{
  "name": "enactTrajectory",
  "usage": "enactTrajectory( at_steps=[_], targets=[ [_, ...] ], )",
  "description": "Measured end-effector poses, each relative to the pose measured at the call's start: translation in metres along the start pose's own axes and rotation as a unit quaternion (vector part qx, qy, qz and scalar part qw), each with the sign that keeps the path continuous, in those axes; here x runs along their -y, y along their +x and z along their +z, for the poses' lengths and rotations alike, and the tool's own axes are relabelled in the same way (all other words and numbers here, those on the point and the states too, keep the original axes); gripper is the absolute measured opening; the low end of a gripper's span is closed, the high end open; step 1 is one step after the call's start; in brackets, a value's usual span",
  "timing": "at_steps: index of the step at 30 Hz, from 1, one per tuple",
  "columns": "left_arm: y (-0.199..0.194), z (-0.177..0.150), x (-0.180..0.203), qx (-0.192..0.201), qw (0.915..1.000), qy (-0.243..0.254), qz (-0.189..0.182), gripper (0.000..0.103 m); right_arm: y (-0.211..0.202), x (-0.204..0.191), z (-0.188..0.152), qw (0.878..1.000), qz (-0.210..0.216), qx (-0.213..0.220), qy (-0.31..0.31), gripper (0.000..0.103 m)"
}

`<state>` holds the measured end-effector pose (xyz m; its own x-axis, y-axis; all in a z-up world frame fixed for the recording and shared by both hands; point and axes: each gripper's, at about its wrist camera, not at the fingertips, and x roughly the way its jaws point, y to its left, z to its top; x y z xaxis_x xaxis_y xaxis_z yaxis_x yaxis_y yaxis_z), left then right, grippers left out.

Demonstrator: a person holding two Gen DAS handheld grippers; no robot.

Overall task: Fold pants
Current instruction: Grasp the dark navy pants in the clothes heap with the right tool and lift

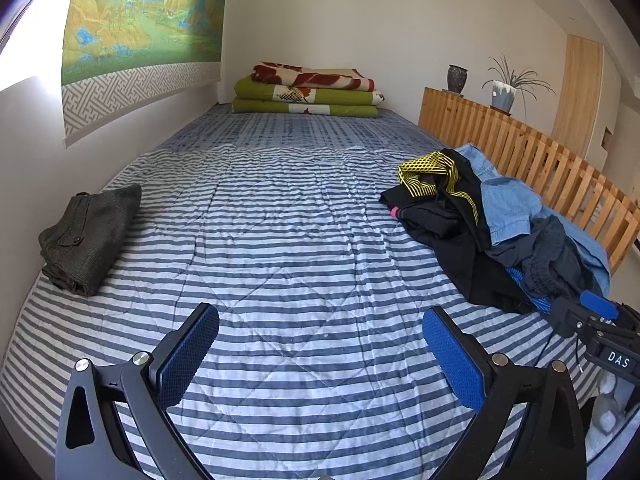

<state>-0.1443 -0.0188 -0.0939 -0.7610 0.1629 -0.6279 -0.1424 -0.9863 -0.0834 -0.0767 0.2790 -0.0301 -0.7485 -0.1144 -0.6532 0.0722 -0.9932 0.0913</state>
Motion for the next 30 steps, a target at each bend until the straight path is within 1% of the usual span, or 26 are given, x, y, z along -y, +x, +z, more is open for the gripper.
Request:
enactTrajectory(
  at_steps=[3,5,8,12,16,17,18,20,22,24,25,28,29,30],
  targets=[
    [0.013,-0.005,0.006,-0.012,0.9999,0.011,0.001,0.103,0.008,0.016,-0.002,1.000,-0.004,-0.015,0.015,0.081],
    [0.023,-0.009,0.011,-0.022,0.9997,0.014,0.003,0.103,0.012,0.026,-0.001,0.999,-0.002,-0.025,0.022,0.076],
    [0.035,-0.012,0.013,-0.038,0.9992,0.009,-0.006,0.103,0.014,0.047,0.004,0.999,-0.010,-0.027,0.035,0.071],
    [0.045,-0.014,0.012,-0.046,0.9989,0.007,-0.006,0.103,0.019,0.085,0.014,0.998,-0.032,-0.025,0.056,0.070],
    [0.054,-0.014,0.008,-0.056,0.9984,-0.004,-0.011,0.103,0.040,0.131,0.030,0.996,-0.044,-0.045,0.070,0.070],
    [0.056,-0.014,0.008,-0.057,0.9983,-0.005,-0.012,0.103,0.047,0.140,0.034,0.995,-0.054,-0.050,0.068,0.070],
    [0.058,-0.014,0.008,-0.058,0.9983,-0.005,-0.011,0.103,0.053,0.148,0.039,0.994,-0.075,-0.052,0.066,0.071],
    [0.062,-0.014,0.007,-0.063,0.9980,-0.005,-0.010,0.103,0.068,0.159,0.047,0.992,-0.104,-0.056,0.047,0.072],
    [0.068,-0.014,0.006,-0.070,0.9975,-0.006,-0.007,0.103,0.089,0.166,0.055,0.990,-0.114,-0.079,0.035,0.075],
    [0.074,-0.016,0.003,-0.077,0.9970,-0.007,-0.001,0.103,0.110,0.171,0.059,0.989,-0.092,-0.113,0.040,0.076],
    [0.077,-0.017,0.001,-0.080,0.9968,-0.007,0.001,0.103,0.119,0.173,0.058,0.987,-0.089,-0.124,0.046,0.076],
    [0.081,-0.016,-0.008,-0.085,0.9962,-0.015,0.006,0.103,0.144,0.171,0.057,0.982,-0.106,-0.154,0.035,0.076],
    [0.081,-0.016,-0.012,-0.086,0.9961,-0.019,0.006,0.103,0.150,0.170,0.057,0.980,-0.112,-0.164,0.030,0.070],
    [0.081,-0.015,-0.015,-0.085,0.9961,-0.023,0.007,0.103,0.155,0.171,0.056,0.978,-0.111,-0.172,0.030,0.058]
  ],
)
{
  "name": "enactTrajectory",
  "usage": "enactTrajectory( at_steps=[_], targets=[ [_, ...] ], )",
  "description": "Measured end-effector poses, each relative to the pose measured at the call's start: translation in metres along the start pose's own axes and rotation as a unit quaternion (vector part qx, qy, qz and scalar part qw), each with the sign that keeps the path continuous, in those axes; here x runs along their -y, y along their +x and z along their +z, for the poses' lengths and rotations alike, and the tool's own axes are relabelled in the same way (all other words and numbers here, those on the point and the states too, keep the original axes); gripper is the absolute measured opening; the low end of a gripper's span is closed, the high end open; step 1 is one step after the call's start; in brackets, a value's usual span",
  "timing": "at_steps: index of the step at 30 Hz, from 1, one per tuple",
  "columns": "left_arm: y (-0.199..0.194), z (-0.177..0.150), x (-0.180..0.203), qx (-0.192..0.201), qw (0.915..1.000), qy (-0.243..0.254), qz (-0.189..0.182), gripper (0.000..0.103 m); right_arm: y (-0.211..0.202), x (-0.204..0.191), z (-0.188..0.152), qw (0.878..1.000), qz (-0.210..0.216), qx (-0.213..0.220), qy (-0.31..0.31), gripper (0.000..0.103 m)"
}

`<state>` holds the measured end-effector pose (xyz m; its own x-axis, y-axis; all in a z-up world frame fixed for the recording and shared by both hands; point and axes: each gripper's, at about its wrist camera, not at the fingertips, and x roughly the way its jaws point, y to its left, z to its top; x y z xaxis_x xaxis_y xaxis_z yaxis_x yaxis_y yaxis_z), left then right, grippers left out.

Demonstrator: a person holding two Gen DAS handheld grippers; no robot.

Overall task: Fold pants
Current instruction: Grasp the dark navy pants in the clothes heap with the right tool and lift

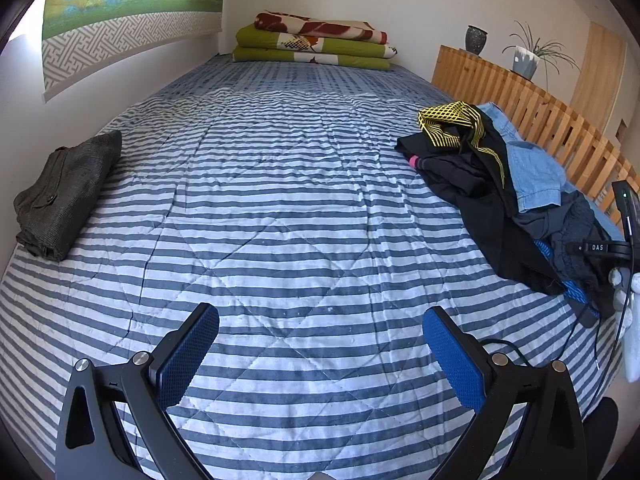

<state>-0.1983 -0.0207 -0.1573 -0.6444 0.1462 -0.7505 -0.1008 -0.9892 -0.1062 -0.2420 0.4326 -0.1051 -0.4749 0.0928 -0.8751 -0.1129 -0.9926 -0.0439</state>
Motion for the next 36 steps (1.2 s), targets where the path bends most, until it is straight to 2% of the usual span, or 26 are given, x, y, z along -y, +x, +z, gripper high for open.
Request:
enactTrajectory(
  at_steps=[1,2,4,7,10,14,19,24,29,31,32,34,36],
  targets=[
    [-0.001,0.001,-0.003,0.002,1.0000,-0.003,0.001,0.103,0.004,0.001,0.001,1.000,0.006,-0.014,-0.001,0.022],
    [-0.002,0.002,-0.006,0.004,1.0000,-0.005,0.003,0.103,0.007,0.003,0.002,0.999,0.022,-0.027,0.006,0.005],
    [-0.005,0.003,-0.013,0.008,0.9999,-0.012,0.006,0.103,-0.002,0.006,0.002,0.999,0.040,-0.014,0.021,0.004],
    [-0.009,0.006,-0.024,0.012,0.9996,-0.026,0.009,0.103,-0.034,-0.002,0.004,0.999,0.044,0.028,0.004,0.004],
    [-0.012,0.009,-0.035,0.016,0.9990,-0.039,0.013,0.103,-0.078,-0.019,0.008,0.995,0.072,0.067,-0.021,0.004],
    [-0.021,0.013,-0.049,0.029,0.9979,-0.055,0.018,0.103,-0.131,-0.056,0.014,0.983,0.130,0.103,-0.075,0.004],
    [-0.041,0.016,-0.076,0.053,0.9953,-0.077,0.026,0.103,-0.199,-0.133,0.020,0.961,0.189,0.143,-0.142,0.004],
    [-0.063,0.015,-0.122,0.073,0.9889,-0.122,0.044,0.103,-0.249,-0.237,0.021,0.928,0.258,0.166,-0.214,0.004],
    [-0.083,0.007,-0.177,0.093,0.9783,-0.172,0.067,0.103,-0.262,-0.336,0.009,0.896,0.315,0.162,-0.268,0.004],
    [-0.086,0.003,-0.196,0.094,0.9746,-0.189,0.075,0.103,-0.251,-0.373,0.002,0.891,0.321,0.130,-0.294,0.006],
    [-0.086,0.001,-0.203,0.093,0.9734,-0.194,0.078,0.103,-0.241,-0.389,-0.001,0.889,0.325,0.099,-0.307,0.008],
    [-0.086,-0.003,-0.213,0.087,0.9728,-0.200,0.079,0.103,-0.216,-0.405,-0.008,0.895,0.315,0.038,-0.313,0.014],
    [-0.084,-0.006,-0.216,0.081,0.9739,-0.197,0.077,0.103,-0.190,-0.403,-0.010,0.904,0.305,-0.001,-0.300,0.016]
  ],
)
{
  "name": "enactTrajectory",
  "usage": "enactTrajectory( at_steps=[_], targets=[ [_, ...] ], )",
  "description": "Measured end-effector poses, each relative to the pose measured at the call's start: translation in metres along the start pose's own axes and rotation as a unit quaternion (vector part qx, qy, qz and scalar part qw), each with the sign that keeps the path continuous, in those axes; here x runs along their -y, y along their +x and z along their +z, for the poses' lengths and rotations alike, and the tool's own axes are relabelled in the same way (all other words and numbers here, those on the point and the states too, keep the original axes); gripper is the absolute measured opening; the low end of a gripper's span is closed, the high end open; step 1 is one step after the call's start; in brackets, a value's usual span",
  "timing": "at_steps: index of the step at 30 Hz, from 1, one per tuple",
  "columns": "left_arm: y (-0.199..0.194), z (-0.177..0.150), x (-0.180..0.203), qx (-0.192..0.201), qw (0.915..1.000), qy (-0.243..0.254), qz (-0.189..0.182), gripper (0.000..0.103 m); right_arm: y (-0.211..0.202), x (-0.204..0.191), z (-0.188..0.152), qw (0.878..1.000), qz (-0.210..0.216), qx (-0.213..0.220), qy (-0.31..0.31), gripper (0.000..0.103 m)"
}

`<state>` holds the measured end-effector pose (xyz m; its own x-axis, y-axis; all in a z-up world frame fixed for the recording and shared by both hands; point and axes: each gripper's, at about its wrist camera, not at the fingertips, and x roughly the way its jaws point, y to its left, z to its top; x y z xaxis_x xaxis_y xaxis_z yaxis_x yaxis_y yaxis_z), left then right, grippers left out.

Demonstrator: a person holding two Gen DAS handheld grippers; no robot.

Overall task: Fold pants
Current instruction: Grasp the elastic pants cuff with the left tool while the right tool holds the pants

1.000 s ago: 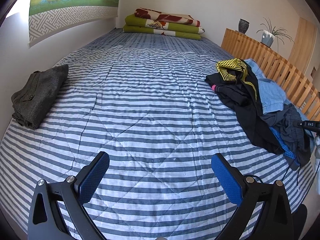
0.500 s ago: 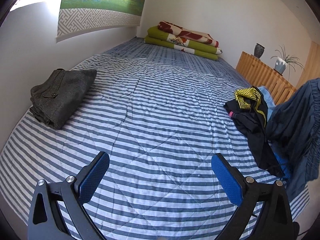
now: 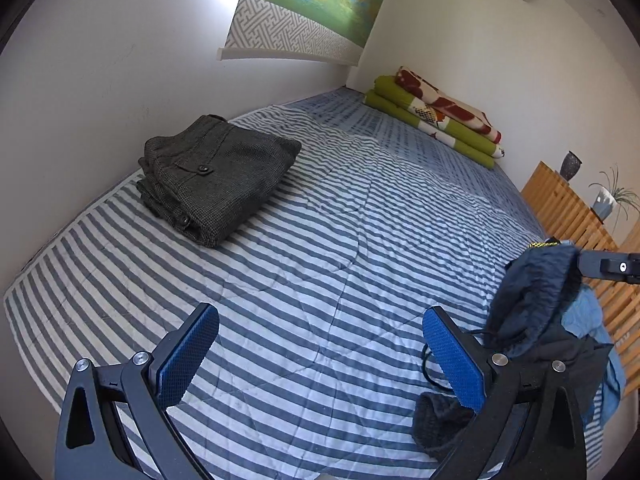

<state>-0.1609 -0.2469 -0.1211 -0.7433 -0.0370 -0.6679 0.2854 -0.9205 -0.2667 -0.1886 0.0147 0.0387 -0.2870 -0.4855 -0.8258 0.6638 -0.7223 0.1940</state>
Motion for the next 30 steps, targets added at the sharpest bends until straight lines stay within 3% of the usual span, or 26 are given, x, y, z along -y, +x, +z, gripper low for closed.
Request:
enactTrajectory(
  at_steps=[3,4,6,11,16,19,23,26,28,30],
  targets=[
    [0.010,-0.006,0.010,-0.015,0.9998,0.013,-0.006,0.103,0.001,0.029,-0.022,0.999,0.011,0.001,0.033,0.026],
    [0.014,-0.009,0.017,-0.023,0.9995,0.018,-0.014,0.103,-0.003,0.041,-0.030,0.999,0.011,0.002,0.047,0.034],
    [0.023,-0.017,0.034,-0.041,0.9981,0.036,-0.030,0.103,-0.009,0.066,-0.042,0.997,0.005,0.006,0.074,0.035],
    [0.047,-0.031,0.076,-0.075,0.9931,0.072,-0.053,0.103,-0.035,0.141,-0.087,0.989,-0.060,0.016,0.132,0.038],
    [0.098,-0.026,0.101,-0.140,0.9855,0.045,-0.084,0.103,-0.054,0.236,-0.142,0.967,-0.146,0.008,0.206,0.039],
    [0.142,-0.020,0.117,-0.185,0.9789,0.031,-0.082,0.103,-0.063,0.284,-0.161,0.954,-0.203,0.004,0.222,0.047],
    [0.199,-0.023,0.138,-0.245,0.9662,0.005,-0.080,0.103,-0.065,0.340,-0.173,0.942,-0.217,0.004,0.255,0.051],
    [0.225,-0.030,0.161,-0.265,0.9601,0.019,-0.086,0.103,-0.053,0.362,-0.167,0.941,-0.219,0.004,0.259,0.051],
    [0.235,-0.033,0.174,-0.255,0.9641,0.043,-0.060,0.094,-0.040,0.370,-0.159,0.946,-0.204,0.001,0.252,0.053],
    [0.242,-0.034,0.181,-0.258,0.9637,0.053,-0.043,0.052,-0.023,0.373,-0.152,0.953,-0.194,-0.006,0.232,0.061]
  ],
)
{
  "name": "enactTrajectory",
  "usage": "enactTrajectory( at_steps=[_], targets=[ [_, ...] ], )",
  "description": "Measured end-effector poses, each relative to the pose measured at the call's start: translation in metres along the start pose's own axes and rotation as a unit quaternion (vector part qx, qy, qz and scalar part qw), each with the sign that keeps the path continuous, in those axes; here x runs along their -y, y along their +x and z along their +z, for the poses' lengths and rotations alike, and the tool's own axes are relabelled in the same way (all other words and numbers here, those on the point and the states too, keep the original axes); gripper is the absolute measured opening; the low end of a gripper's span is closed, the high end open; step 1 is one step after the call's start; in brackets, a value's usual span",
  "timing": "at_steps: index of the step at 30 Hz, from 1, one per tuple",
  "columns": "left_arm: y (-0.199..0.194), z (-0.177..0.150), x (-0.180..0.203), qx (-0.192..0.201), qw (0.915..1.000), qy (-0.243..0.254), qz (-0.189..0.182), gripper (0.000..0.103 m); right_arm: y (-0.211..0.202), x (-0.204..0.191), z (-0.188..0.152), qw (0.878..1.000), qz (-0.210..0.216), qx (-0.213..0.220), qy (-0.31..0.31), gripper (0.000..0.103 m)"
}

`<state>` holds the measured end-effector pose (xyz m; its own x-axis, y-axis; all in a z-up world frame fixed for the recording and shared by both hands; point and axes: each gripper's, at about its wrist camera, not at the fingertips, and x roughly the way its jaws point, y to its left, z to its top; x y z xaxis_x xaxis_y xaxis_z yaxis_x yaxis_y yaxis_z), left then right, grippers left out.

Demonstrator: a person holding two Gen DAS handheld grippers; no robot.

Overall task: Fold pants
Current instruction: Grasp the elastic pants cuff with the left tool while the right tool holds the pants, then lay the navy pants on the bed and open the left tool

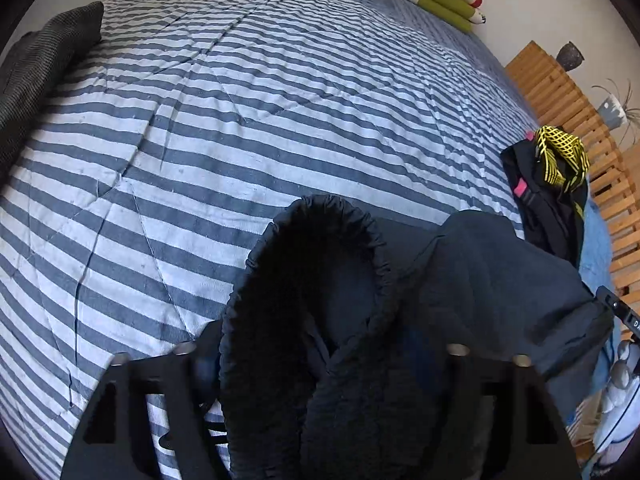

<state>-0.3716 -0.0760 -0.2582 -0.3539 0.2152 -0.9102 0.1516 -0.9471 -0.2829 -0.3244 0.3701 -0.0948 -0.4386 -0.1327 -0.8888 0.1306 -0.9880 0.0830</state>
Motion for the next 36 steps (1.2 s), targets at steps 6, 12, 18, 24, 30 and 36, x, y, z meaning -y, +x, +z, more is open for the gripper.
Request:
enactTrajectory(
  at_steps=[6,12,18,24,30,36],
  targets=[
    [-0.030,0.011,-0.018,0.031,0.9991,-0.023,-0.017,0.014,0.042,-0.020,-0.003,0.998,0.006,-0.042,-0.044,0.058],
    [-0.116,-0.007,-0.059,0.079,0.9953,-0.020,-0.052,0.012,0.013,-0.039,-0.032,0.995,-0.007,-0.037,-0.093,0.001],
    [-0.221,-0.034,-0.113,0.135,0.9878,-0.036,-0.069,0.012,-0.081,-0.042,-0.045,0.995,0.031,0.055,-0.076,0.000],
    [-0.268,0.020,-0.129,0.168,0.9845,-0.040,-0.032,0.012,-0.122,-0.065,-0.017,0.990,0.032,0.124,-0.052,0.000],
    [-0.359,0.124,-0.089,0.271,0.9614,-0.024,-0.040,0.012,-0.141,-0.110,0.071,0.979,-0.032,0.199,-0.032,0.000],
    [-0.427,0.102,-0.093,0.334,0.9378,0.049,-0.081,0.012,-0.235,-0.116,0.096,0.948,-0.016,0.316,-0.026,0.000]
  ],
)
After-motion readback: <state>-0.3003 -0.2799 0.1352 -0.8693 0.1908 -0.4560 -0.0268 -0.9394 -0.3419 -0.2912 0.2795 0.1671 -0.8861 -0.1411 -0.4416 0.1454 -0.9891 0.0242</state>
